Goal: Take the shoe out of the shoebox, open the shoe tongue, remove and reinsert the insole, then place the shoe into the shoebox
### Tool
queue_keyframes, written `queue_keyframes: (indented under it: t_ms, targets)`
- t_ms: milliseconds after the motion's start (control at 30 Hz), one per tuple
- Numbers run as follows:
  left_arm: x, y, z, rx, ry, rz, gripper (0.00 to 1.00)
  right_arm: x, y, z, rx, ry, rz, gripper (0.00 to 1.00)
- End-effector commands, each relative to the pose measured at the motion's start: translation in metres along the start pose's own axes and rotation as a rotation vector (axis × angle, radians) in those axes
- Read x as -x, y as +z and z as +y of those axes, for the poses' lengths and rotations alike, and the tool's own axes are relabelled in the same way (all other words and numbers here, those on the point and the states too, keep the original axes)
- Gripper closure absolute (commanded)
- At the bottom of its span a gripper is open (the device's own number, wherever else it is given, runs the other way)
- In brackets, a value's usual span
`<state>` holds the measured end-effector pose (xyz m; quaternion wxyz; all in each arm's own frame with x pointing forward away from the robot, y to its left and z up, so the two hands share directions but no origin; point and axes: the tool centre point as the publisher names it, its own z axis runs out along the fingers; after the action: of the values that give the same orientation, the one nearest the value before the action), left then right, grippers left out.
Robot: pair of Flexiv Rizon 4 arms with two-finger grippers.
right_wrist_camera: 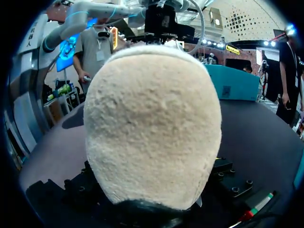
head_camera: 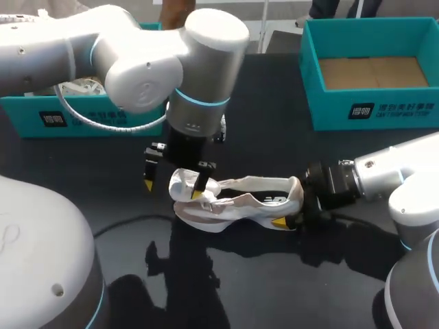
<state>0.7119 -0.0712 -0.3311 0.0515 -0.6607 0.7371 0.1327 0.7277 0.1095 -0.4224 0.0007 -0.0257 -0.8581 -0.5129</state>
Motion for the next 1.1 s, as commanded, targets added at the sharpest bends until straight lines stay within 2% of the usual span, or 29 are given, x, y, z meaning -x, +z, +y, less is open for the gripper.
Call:
queue_keyframes:
  t_ms: [33, 200, 433, 467, 533, 567, 600, 767, 833, 900, 1100]
  targets:
    - [0.012, -0.024, 0.009, -0.054, 0.089, 0.046, 0.0, 0.0, 0.0, 0.0, -0.003, 0.0, -0.001, 1.0]
    - [0.008, -0.05, 0.002, -0.142, 0.252, 0.057, 0.0, 0.0, 0.0, 0.0, -0.003, 0.0, -0.001, 1.0]
    - [-0.001, -0.099, 0.0, -0.265, 0.686, 0.19, 0.0, 0.0, 0.0, 0.0, -0.003, 0.0, -0.001, 1.0]
    - [-0.005, -0.109, 0.0, -0.278, 0.81, 0.194, 0.0, 0.0, 0.0, 0.0, -0.003, 0.0, -0.001, 1.0]
    - [-0.013, -0.117, -0.001, -0.296, 0.929, 0.18, 0.0, 0.0, 0.0, 0.0, -0.003, 0.0, -0.001, 1.0]
    - [-0.02, -0.125, -0.002, -0.349, 0.993, 0.196, 0.0, 0.0, 0.0, 0.0, -0.003, 0.0, -0.001, 1.0]
    - [-0.025, -0.132, -0.004, -0.337, 1.056, 0.221, 0.0, 0.0, 0.0, 0.0, -0.003, 0.0, -0.001, 1.0]
    - [-0.045, -0.157, -0.004, -0.411, 1.401, 0.247, 0.0, 0.0, 0.0, 0.0, -0.003, 0.0, -0.001, 1.0]
    - [-0.05, -0.165, -0.004, -0.436, 1.499, 0.252, 0.29, 0.0, 0.0, 0.0, -0.003, 0.0, -0.001, 1.0]
    - [-0.058, -0.176, -0.004, -0.469, 1.629, 0.291, 0.98, 0.0, 0.0, 0.0, -0.003, 0.0, -0.001, 1.0]
    - [-0.078, -0.187, -0.006, -0.517, 1.809, 0.372, 1.0, 0.0, 0.0, 0.0, -0.003, 0.0, -0.001, 1.0]
